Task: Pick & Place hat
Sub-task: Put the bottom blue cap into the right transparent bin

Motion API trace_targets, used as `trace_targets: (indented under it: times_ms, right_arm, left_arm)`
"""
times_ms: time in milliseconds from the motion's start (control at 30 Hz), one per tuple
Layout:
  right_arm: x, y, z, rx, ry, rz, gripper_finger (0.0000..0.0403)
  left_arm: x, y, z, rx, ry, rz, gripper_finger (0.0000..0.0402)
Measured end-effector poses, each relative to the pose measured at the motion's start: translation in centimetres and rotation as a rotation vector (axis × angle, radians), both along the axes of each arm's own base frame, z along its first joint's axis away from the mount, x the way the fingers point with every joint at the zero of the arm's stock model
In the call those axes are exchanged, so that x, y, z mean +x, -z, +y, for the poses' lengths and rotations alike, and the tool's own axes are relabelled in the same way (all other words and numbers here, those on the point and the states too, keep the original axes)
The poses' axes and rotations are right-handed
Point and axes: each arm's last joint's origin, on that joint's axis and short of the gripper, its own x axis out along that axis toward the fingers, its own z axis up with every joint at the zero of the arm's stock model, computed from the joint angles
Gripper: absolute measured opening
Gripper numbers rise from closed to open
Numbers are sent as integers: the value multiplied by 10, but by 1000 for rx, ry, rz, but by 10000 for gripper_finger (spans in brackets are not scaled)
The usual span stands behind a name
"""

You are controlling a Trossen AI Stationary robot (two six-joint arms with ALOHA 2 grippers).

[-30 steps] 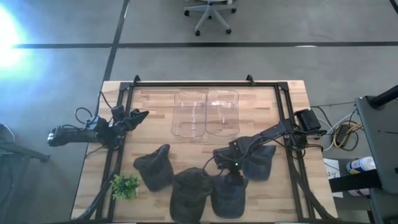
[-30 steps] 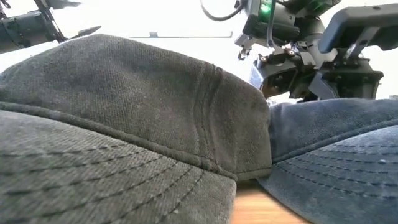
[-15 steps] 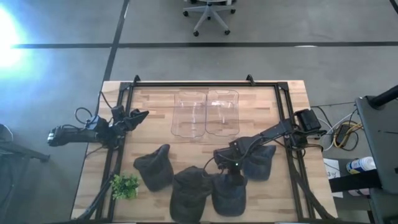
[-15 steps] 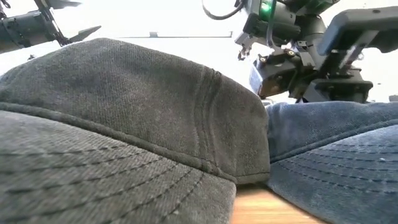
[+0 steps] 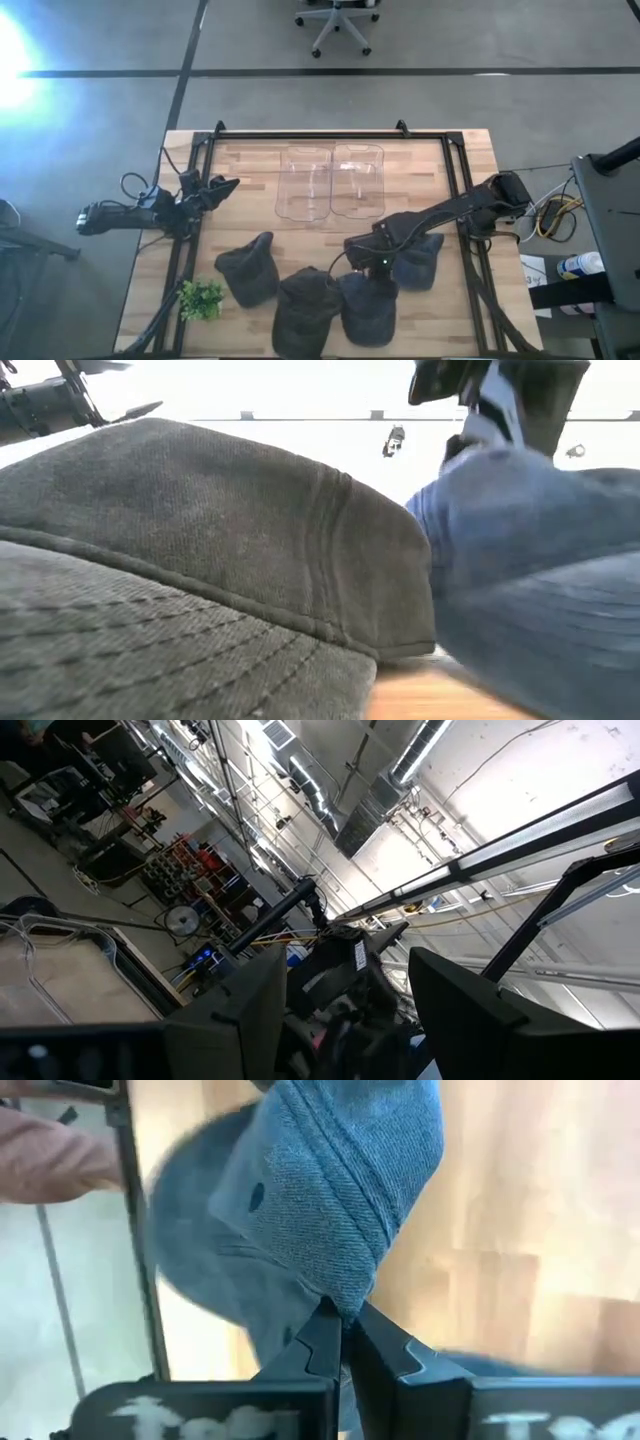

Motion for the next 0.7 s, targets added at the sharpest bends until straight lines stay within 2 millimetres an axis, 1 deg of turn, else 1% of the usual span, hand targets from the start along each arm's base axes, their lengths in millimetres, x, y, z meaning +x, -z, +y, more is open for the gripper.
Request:
trace_targets:
  times_ms: [233,400,500,700]
  right_arm:
    - [-9,-51,1,-88,51,10,8]
    - [-15,-89,3,-169,88,-12,7]
    - [-21,-116,2,-230,117,-40,7]
    - [-36,-166,-9,-387,180,-128,7]
  left_arm:
    - [1,2,0,-1,-2,18,204]
    - [1,2,0,0,-1,20,204]
    - [1,2,0,0,0,21,204]
    - [1,2,0,-6,3,19,204]
